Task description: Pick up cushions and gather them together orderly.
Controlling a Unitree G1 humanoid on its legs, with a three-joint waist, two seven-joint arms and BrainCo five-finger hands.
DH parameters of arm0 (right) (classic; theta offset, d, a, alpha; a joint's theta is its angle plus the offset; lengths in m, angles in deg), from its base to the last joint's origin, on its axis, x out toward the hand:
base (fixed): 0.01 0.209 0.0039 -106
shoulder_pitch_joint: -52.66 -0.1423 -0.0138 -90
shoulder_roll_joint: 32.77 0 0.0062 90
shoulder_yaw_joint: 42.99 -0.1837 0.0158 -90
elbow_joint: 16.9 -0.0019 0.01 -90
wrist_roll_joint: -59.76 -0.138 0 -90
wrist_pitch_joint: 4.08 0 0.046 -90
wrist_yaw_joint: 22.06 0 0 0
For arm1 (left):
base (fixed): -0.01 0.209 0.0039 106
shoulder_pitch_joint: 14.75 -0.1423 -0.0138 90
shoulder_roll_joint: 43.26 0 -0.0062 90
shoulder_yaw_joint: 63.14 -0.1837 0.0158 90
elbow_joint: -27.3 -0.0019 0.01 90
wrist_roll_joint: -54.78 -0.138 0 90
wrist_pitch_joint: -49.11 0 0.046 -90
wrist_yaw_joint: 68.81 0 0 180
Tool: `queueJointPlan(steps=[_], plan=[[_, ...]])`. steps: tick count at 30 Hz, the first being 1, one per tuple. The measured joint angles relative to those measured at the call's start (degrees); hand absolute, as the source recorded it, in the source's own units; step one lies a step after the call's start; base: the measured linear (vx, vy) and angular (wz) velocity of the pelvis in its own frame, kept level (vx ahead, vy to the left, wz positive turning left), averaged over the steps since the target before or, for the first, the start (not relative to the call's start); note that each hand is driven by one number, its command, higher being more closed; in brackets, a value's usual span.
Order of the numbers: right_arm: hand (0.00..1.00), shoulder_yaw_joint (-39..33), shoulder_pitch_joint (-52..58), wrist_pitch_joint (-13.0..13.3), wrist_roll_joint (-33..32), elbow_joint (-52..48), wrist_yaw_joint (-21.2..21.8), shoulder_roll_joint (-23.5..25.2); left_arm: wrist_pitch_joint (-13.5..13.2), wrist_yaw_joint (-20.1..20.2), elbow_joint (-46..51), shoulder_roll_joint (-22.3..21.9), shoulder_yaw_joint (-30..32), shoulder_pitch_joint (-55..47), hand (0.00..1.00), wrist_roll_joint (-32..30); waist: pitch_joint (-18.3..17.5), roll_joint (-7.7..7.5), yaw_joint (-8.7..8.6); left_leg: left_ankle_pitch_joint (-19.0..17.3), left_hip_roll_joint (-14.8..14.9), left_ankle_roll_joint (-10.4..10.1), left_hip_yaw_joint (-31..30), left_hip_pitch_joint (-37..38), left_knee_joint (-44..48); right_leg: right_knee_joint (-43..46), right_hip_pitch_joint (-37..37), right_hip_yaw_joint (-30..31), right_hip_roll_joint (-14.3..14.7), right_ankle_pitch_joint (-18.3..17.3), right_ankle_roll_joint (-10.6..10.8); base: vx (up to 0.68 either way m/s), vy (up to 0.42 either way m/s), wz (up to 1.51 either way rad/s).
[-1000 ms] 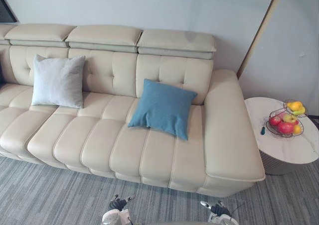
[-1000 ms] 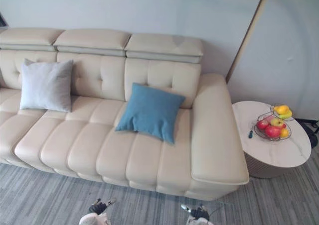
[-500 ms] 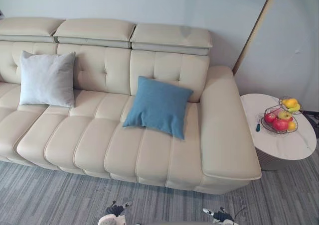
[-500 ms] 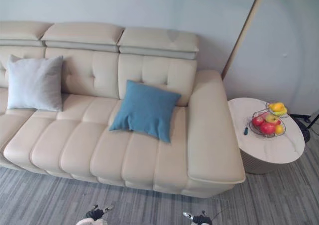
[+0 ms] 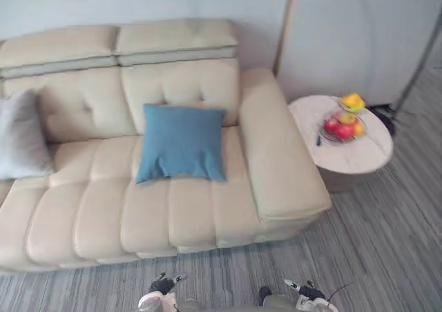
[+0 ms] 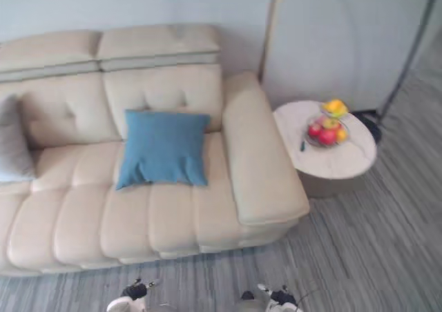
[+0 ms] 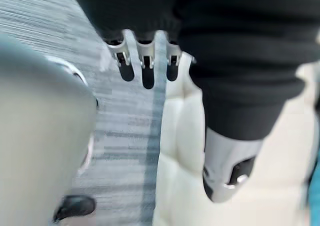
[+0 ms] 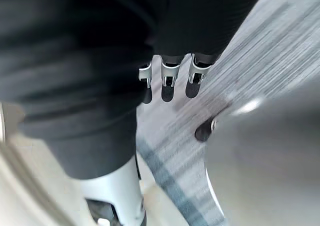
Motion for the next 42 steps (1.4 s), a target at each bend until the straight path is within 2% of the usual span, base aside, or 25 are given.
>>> queueJointPlan(steps=[2,4,7,9,11,13,14,15,17,19,24,25,26,27,29,31,33,34,35,37,38,39,40,41,42], plan=[[0.00,0.4,-1.6,-0.2,0.5,0.1,0.1,0.4,-0.1,0.0,1.1,0.3,0.1,0.4,0.00,0.1,0.0,-1.25,0.63,-0.6,2.0,-0.4,8.8,0.0,0.0,4.0,-5.6,-8.4,0.2,1.5,-4.0,-0.08,0.007,-1.88],[0.00,0.6,-2.4,-0.3,1.1,0.1,0.0,1.2,-0.1,-0.1,1.5,0.7,-1.3,0.3,0.00,0.1,0.2,-2.83,0.64,-0.5,1.9,-0.7,16.3,2.8,0.4,10.2,-8.3,-30.0,-4.1,-1.0,-7.4,-0.01,-0.047,-1.93],[0.00,0.2,-1.3,-0.1,1.3,0.0,0.0,0.4,-0.2,0.0,1.6,-0.3,-2.8,1.0,0.00,0.2,0.7,-1.55,-0.14,-0.4,1.8,-0.6,19.9,6.7,1.0,13.7,-6.9,-44.5,-7.6,-4.1,-11.7,0.06,-0.088,-1.08],[0.00,-1.2,-1.0,0.1,1.3,-0.8,0.0,0.2,-0.2,0.0,1.4,-1.0,-3.4,1.3,0.00,0.2,0.3,-0.48,-0.08,-0.4,1.7,-0.6,21.6,8.7,0.3,16.9,-6.4,-48.0,-8.9,-9.0,-10.8,0.12,-0.118,-0.66],[0.00,-2.5,-0.7,0.0,1.4,-0.9,0.0,0.5,0.0,0.0,0.3,-1.1,-3.9,1.2,0.00,0.7,0.4,-0.38,-0.08,0.5,3.2,-2.2,22.5,9.3,4.2,18.4,-6.5,-46.1,-7.7,-10.9,-10.6,0.17,-0.172,-0.58],[0.00,-2.5,-0.6,-0.1,1.4,-0.8,0.0,0.6,0.0,0.1,0.7,-1.2,-4.1,1.1,0.00,1.0,0.5,-0.23,-0.07,3.2,9.0,-1.5,18.9,4.1,20.1,16.6,-5.7,-43.2,-5.1,-11.1,-10.6,0.20,-0.294,-0.75],[0.00,-2.3,-0.7,-0.1,1.4,-1.0,0.0,0.2,-0.1,0.2,1.1,-1.6,-1.4,1.4,0.00,1.9,1.3,0.72,0.46,5.3,12.8,2.8,13.8,-0.3,31.5,14.6,-3.6,-40.8,-2.5,-10.6,-11.4,0.18,-0.259,-1.11],[0.00,-2.3,-1.1,-0.1,1.3,-1.0,-0.1,0.1,-0.2,0.2,1.7,-1.9,0.3,1.3,0.00,3.1,2.1,0.79,0.95,3.6,12.6,3.5,7.7,-3.8,38.5,13.5,-1.8,-38.1,-0.7,-10.7,-11.8,0.14,-0.147,-1.30],[0.00,-1.7,-1.3,-0.1,1.0,-0.8,-0.1,0.1,-0.7,0.2,2.0,-1.7,0.1,1.1,0.00,5.2,2.2,0.86,1.35,0.2,8.2,0.9,-1.1,-9.1,41.2,11.3,0.8,-33.5,1.4,-10.6,-12.0,0.14,-0.067,-1.46],[0.00,-1.5,-1.8,-0.1,1.0,0.3,-0.1,0.0,-1.3,0.2,3.9,-1.9,0.1,0.5,0.00,7.8,2.4,0.42,2.52,-2.0,3.1,0.9,-6.9,-13.1,31.9,8.6,4.2,-26.5,3.7,-10.0,-11.1,0.25,-0.004,-1.75],[0.00,0.5,-1.6,0.3,0.9,0.3,-0.1,-0.1,-2.4,0.1,5.5,-2.7,1.7,0.1,0.00,9.6,2.2,0.27,3.62,1.0,-3.7,1.7,-23.6,-18.6,11.6,9.3,6.4,-12.5,6.2,-12.1,-9.4,0.29,0.130,-1.71],[0.00,0.5,-1.5,0.3,0.9,0.2,-0.1,-0.2,-2.3,0.2,5.4,-2.7,1.7,0.1,0.00,9.6,2.0,0.52,3.62,2.2,-3.7,2.7,-24.1,-18.4,10.0,9.9,6.6,-10.3,6.6,-12.8,-8.5,0.38,0.241,-1.49],[0.00,0.5,-1.2,0.4,0.8,0.2,0.0,-0.2,-2.3,0.2,5.1,-2.7,1.7,-0.1,0.00,9.6,1.3,0.67,3.72,5.3,-3.5,1.9,-24.2,-17.5,9.0,11.4,6.4,-7.4,7.1,-14.2,-7.8,0.42,0.291,-1.36],[0.00,0.5,-1.0,0.3,0.8,0.3,0.1,0.3,-2.2,0.2,5.0,-1.9,2.0,-0.4,0.00,9.6,0.5,-0.37,4.04,5.5,-3.8,0.5,-22.0,-16.2,9.2,13.3,6.2,-4.8,6.5,-15.4,-6.6,0.51,0.350,-1.42],[0.00,0.3,0.4,0.3,0.8,0.2,0.4,1.8,-2.3,0.2,4.9,-1.0,2.0,-0.9,0.00,9.5,-1.5,-2.66,4.08,4.0,-3.9,2.2,-15.3,-14.2,7.7,15.5,4.5,-3.7,4.0,-16.2,-3.7,0.42,0.264,-1.27],[0.00,-0.2,0.0,0.3,0.8,0.1,0.7,2.6,-2.2,0.2,4.9,-0.8,1.8,-0.7,0.00,9.5,-1.7,-3.36,4.84,3.6,-3.7,2.8,-9.9,-10.6,6.1,19.6,2.4,-7.4,1.7,-15.3,1.0,0.29,0.177,-1.28],[0.00,-0.5,-0.5,0.5,0.8,-0.2,1.3,2.7,-2.2,0.1,4.2,-0.6,0.6,-0.7,0.00,9.5,-1.4,-2.70,4.79,3.0,-3.3,3.8,-5.9,-6.3,4.7,25.5,0.5,-18.4,-3.0,-15.0,4.0,0.22,0.148,-1.16],[0.00,-0.9,-0.7,0.5,0.7,-0.1,1.5,2.7,-2.2,0.1,3.5,-0.1,-0.8,-0.6,0.00,9.5,-1.4,-2.56,4.75,3.0,-3.0,3.8,-4.0,-4.7,3.9,27.1,0.1,-24.7,-6.0,-15.1,3.7,0.16,0.093,-1.08],[0.00,-1.0,-1.3,0.5,0.7,0.2,1.5,2.7,-2.0,0.1,2.5,0.6,-3.2,-0.6,0.00,9.6,-1.7,-2.01,4.64,3.0,-2.2,3.8,-0.7,-2.8,2.1,28.1,-0.4,-36.4,-10.9,-14.4,2.0,0.15,0.072,-1.00],[0.00,-1.1,-2.6,0.5,0.8,0.9,1.6,2.8,-1.6,0.0,1.5,1.4,-5.2,-0.2,0.00,9.6,-1.8,-1.40,4.64,3.1,-1.3,3.6,3.9,-0.4,-0.8,27.4,-1.2,-51.2,-16.4,-13.0,-0.2,0.16,0.005,-1.11],[0.00,-1.4,-3.8,0.5,0.8,2.2,1.5,2.8,-1.4,0.0,0.9,1.8,-5.2,-0.4,0.00,9.6,-1.7,-1.30,4.62,3.1,-1.1,3.6,5.9,0.5,-1.5,25.3,-2.0,-55.5,-17.3,-12.1,-1.6,0.16,-0.087,-1.48],[0.00,-1.5,-4.8,0.4,0.8,3.4,1.5,2.4,-1.2,0.0,-0.6,2.8,-5.7,-0.5,0.00,9.6,-1.8,-1.77,4.63,3.1,-1.7,3.5,7.3,1.5,-1.7,18.8,-2.9,-57.3,-16.8,-7.5,-5.4,0.18,-0.169,-1.40],[0.00,-1.7,-4.9,0.4,0.8,3.8,1.5,1.7,-1.0,0.0,-1.7,3.1,-5.9,-0.3,0.00,9.6,-1.5,-1.61,4.39,3.1,-2.0,3.5,7.1,2.8,-2.0,17.0,-2.5,-56.4,-15.7,-8.4,-7.1,0.20,-0.202,-1.51],[0.00,-2.5,-4.9,0.5,0.8,4.5,1.5,0.0,-0.9,0.0,-2.3,2.7,-6.9,-0.3,0.00,9.5,-0.8,0.61,4.09,3.8,-1.0,2.3,7.0,4.0,-1.5,16.2,-1.8,-54.4,-13.8,-8.1,-7.5,0.24,-0.259,-1.01],[0.00,-3.2,-5.0,0.6,0.3,4.5,1.5,-1.1,-0.9,0.0,-2.4,2.2,-6.9,-0.5,0.00,9.5,-0.6,1.40,3.43,4.1,-0.4,1.8,6.3,3.7,0.4,15.5,-1.7,-53.1,-12.7,-8.8,-7.2,0.20,-0.213,-0.88]])
